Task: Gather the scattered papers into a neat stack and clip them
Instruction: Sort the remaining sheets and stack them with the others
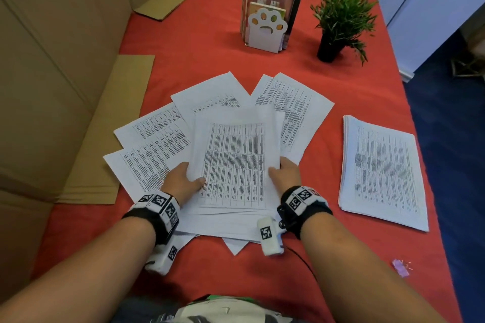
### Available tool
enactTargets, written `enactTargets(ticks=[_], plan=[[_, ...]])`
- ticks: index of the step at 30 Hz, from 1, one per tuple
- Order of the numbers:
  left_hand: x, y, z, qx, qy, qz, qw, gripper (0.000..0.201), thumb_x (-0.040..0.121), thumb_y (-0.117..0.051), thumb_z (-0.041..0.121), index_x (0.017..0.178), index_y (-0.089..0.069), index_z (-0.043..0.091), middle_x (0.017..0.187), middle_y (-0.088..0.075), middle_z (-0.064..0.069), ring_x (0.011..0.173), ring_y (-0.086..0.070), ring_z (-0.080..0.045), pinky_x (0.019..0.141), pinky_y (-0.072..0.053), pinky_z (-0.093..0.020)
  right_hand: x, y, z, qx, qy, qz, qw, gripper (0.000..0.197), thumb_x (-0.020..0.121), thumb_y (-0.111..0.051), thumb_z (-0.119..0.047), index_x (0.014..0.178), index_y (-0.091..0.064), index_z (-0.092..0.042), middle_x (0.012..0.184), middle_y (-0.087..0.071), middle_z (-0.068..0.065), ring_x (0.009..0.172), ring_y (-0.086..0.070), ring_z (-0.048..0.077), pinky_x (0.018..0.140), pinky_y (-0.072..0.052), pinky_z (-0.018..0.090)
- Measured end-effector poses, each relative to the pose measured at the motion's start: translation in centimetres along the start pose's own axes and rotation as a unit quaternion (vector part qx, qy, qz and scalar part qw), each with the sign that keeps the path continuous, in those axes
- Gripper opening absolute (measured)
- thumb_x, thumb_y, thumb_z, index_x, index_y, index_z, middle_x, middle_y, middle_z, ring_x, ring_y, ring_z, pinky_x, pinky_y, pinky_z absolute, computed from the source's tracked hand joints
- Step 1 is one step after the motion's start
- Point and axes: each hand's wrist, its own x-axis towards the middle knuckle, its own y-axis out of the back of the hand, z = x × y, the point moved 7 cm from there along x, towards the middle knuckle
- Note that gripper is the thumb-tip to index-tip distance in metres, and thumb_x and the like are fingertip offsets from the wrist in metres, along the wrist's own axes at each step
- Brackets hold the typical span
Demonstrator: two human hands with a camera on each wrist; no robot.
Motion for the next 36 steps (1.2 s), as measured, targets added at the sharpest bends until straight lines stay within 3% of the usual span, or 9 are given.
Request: enactTargets(ticks=[5, 8, 11, 16, 19, 24, 28, 33, 36], plan=[[-0.4, 1.1, -1.5, 0.014, 0.004, 0.031, 0.999, 0.041, 0.082, -0.068, 0.019, 0.119, -0.055, 0.007, 0.112, -0.063, -0.014, 0.1, -0.059, -0.03, 0.083, -0.047, -0.033, 1.5, 4.4, -0.7, -0.047, -0.006, 0.157, 0.986, 0.039, 0.087, -0.051, -0.006, 0.126, -0.055, -0.007, 0.129, -0.049, 0.022, 0.112, -0.054, 0.036, 0.098, -0.041, 0.034], [-0.6, 1.0, -1.9, 0.013, 0.004, 0.031, 0.999, 0.04, 0.081, -0.069, 0.017, 0.118, -0.055, 0.007, 0.109, -0.063, -0.013, 0.096, -0.058, -0.028, 0.081, -0.046, -0.032, 3.1, 5.4, -0.2, 0.021, -0.086, 0.152, 0.984, 0.049, 0.084, -0.054, -0.009, 0.132, -0.045, -0.009, 0.132, -0.047, 0.019, 0.114, -0.054, 0.036, 0.096, -0.043, 0.036], [-0.9, 0.5, -1.9, 0.019, -0.002, 0.026, 0.999, 0.036, 0.081, -0.068, 0.016, 0.114, -0.056, 0.008, 0.104, -0.062, -0.011, 0.091, -0.057, -0.026, 0.076, -0.044, -0.03, 4.5, 4.8, -0.8, 0.082, -0.094, 0.12, 0.985, 0.055, 0.081, -0.053, -0.006, 0.135, -0.039, -0.007, 0.123, -0.058, 0.017, 0.111, -0.058, 0.033, 0.088, -0.046, 0.033], [-1.1, 3.0, -2.8, -0.072, 0.024, 0.115, 0.99, 0.031, 0.082, -0.064, 0.009, 0.112, -0.057, 0.01, 0.1, -0.061, -0.009, 0.089, -0.056, -0.025, 0.08, -0.046, -0.033, 3.4, 6.1, -0.7, 0.015, -0.079, 0.113, 0.99, 0.043, 0.085, -0.045, 0.002, 0.128, -0.043, -0.003, 0.117, -0.06, 0.016, 0.102, -0.057, 0.031, 0.082, -0.041, 0.03], [-0.8, 5.6, -3.9, -0.103, 0.038, 0.175, 0.978, 0.03, 0.083, -0.062, 0.007, 0.113, -0.056, 0.008, 0.106, -0.063, -0.016, 0.092, -0.057, -0.029, 0.087, -0.048, -0.04, 2.5, 7.5, 0.8, -0.06, -0.067, 0.106, 0.99, 0.033, 0.087, -0.046, -0.001, 0.119, -0.051, -0.001, 0.123, -0.059, 0.02, 0.112, -0.056, 0.036, 0.089, -0.043, 0.033], [-0.2, 6.7, -5.4, -0.138, 0.071, 0.174, 0.972, 0.04, 0.083, -0.062, 0.008, 0.122, -0.054, 0.011, 0.109, -0.061, -0.009, 0.094, -0.056, -0.026, 0.087, -0.043, -0.032, 1.4, 10.2, 3.0, -0.098, -0.068, 0.131, 0.984, 0.031, 0.094, -0.045, -0.012, 0.119, -0.049, 0.004, 0.125, -0.054, 0.025, 0.117, -0.051, 0.037, 0.095, -0.039, 0.037], [-0.4, 5.6, -5.4, -0.149, 0.082, 0.159, 0.973, 0.041, 0.083, -0.062, 0.008, 0.123, -0.053, 0.011, 0.117, -0.062, -0.012, 0.104, -0.058, -0.033, 0.093, -0.044, -0.036, 0.0, 13.0, 1.8, -0.085, 0.012, 0.23, 0.97, 0.014, 0.095, -0.046, -0.009, 0.091, -0.049, 0.004, 0.091, -0.055, 0.026, 0.099, -0.058, 0.04, 0.072, -0.037, 0.033], [-1.3, 4.8, -4.2, -0.135, 0.068, 0.177, 0.973, 0.039, 0.084, -0.059, 0.005, 0.123, -0.052, 0.005, 0.117, -0.06, -0.019, 0.107, -0.057, -0.037, 0.084, -0.041, -0.034, -1.4, 15.5, -0.7, 0.014, 0.065, 0.308, 0.949, 0.024, 0.095, -0.043, -0.004, 0.115, -0.055, 0.0, 0.095, -0.057, 0.012, 0.087, -0.052, 0.021, 0.069, -0.032, 0.016], [-1.7, 5.5, -3.8, -0.171, 0.057, 0.208, 0.961, 0.038, 0.085, -0.058, 0.007, 0.122, -0.051, 0.007, 0.115, -0.06, -0.016, 0.102, -0.057, -0.032, 0.083, -0.041, -0.033, -2.0, 16.3, -1.8, 0.063, 0.097, 0.337, 0.935, 0.024, 0.094, -0.044, -0.004, 0.115, -0.054, 0.001, 0.093, -0.056, 0.01, 0.083, -0.048, 0.016, 0.062, -0.03, 0.01]])
